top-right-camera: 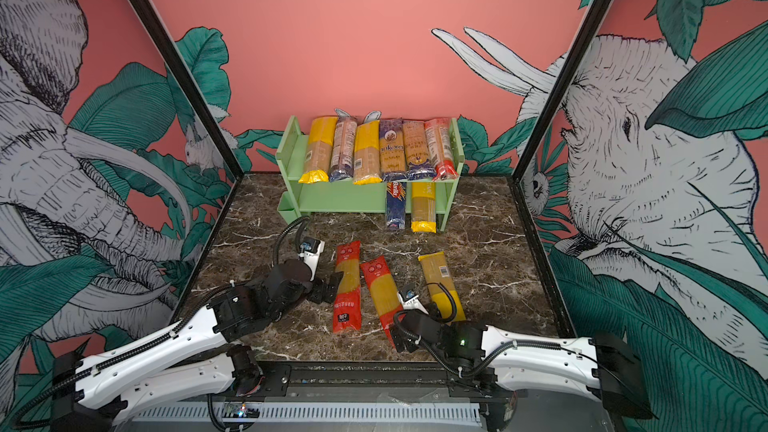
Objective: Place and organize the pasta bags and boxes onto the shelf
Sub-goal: 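Open the right gripper and draw it back to the table packs, then grasp the red spaghetti pack nearest the right gripper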
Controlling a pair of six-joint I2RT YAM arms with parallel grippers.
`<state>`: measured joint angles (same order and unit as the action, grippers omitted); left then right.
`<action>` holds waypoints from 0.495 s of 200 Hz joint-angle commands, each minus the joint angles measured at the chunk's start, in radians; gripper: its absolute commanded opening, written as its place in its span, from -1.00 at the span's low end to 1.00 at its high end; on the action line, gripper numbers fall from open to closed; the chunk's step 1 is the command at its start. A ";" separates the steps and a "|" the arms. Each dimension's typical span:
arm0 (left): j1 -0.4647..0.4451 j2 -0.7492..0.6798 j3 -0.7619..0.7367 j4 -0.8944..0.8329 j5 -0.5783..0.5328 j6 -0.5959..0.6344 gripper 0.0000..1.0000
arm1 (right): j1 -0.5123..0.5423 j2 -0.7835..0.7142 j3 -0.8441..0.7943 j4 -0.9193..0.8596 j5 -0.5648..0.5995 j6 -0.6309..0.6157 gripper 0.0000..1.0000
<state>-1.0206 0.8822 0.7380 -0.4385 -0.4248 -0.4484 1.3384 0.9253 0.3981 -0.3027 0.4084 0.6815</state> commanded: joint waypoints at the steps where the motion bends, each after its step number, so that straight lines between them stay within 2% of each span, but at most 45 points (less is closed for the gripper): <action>1: -0.006 -0.015 0.036 -0.008 0.004 -0.021 0.99 | 0.083 0.092 -0.010 0.098 0.096 0.042 0.98; 18: -0.007 -0.030 0.030 -0.016 0.003 -0.033 0.99 | 0.138 0.180 -0.013 0.159 0.136 0.044 0.98; 46: -0.009 -0.058 0.018 -0.031 -0.002 -0.056 0.99 | 0.166 0.271 -0.048 0.260 0.202 0.070 0.97; 77: -0.011 -0.079 0.007 -0.043 -0.005 -0.072 0.99 | 0.171 0.266 -0.137 0.348 0.265 0.085 0.98; 99: -0.012 -0.075 0.010 -0.043 -0.005 -0.071 0.99 | 0.169 0.232 -0.202 0.430 0.253 0.068 0.98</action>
<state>-1.0271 0.8143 0.7383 -0.4618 -0.4232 -0.4965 1.5040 1.1812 0.2562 0.0307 0.6090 0.7444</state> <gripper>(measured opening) 0.995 0.988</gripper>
